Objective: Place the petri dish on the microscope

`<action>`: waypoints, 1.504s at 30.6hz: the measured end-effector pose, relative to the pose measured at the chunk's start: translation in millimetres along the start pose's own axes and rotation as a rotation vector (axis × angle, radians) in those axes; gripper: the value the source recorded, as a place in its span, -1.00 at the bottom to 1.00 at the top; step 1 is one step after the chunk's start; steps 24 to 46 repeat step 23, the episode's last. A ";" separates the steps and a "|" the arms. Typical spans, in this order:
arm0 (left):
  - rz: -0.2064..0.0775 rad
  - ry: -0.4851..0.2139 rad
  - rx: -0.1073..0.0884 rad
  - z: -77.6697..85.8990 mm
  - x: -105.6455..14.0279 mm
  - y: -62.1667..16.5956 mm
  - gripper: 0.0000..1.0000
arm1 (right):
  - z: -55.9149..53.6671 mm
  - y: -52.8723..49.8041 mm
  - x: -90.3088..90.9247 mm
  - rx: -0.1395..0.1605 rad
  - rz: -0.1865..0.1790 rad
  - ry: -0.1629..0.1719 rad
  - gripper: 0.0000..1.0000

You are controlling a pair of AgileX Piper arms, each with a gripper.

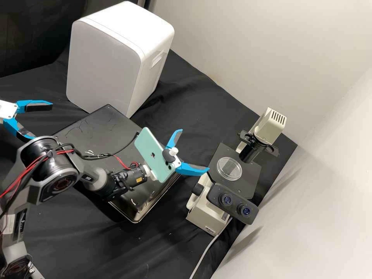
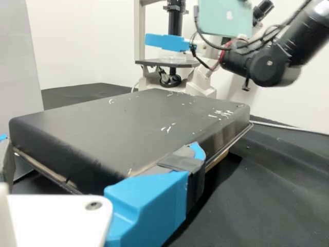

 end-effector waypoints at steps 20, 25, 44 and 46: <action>0.294 0.135 0.247 15.2 -32.6 37.7 1.00 | -7.1 6.4 -17.8 -0.003 0.004 0.031 1.00; 0.358 0.170 0.276 17.6 -37.7 45.7 1.00 | -7.1 6.4 -17.8 -0.003 0.004 0.031 1.00; 0.358 0.170 0.276 17.6 -37.7 45.7 1.00 | -7.1 6.4 -17.8 -0.003 0.004 0.031 1.00; 0.358 0.170 0.276 17.6 -37.7 45.7 1.00 | -7.1 6.4 -17.8 -0.003 0.004 0.031 1.00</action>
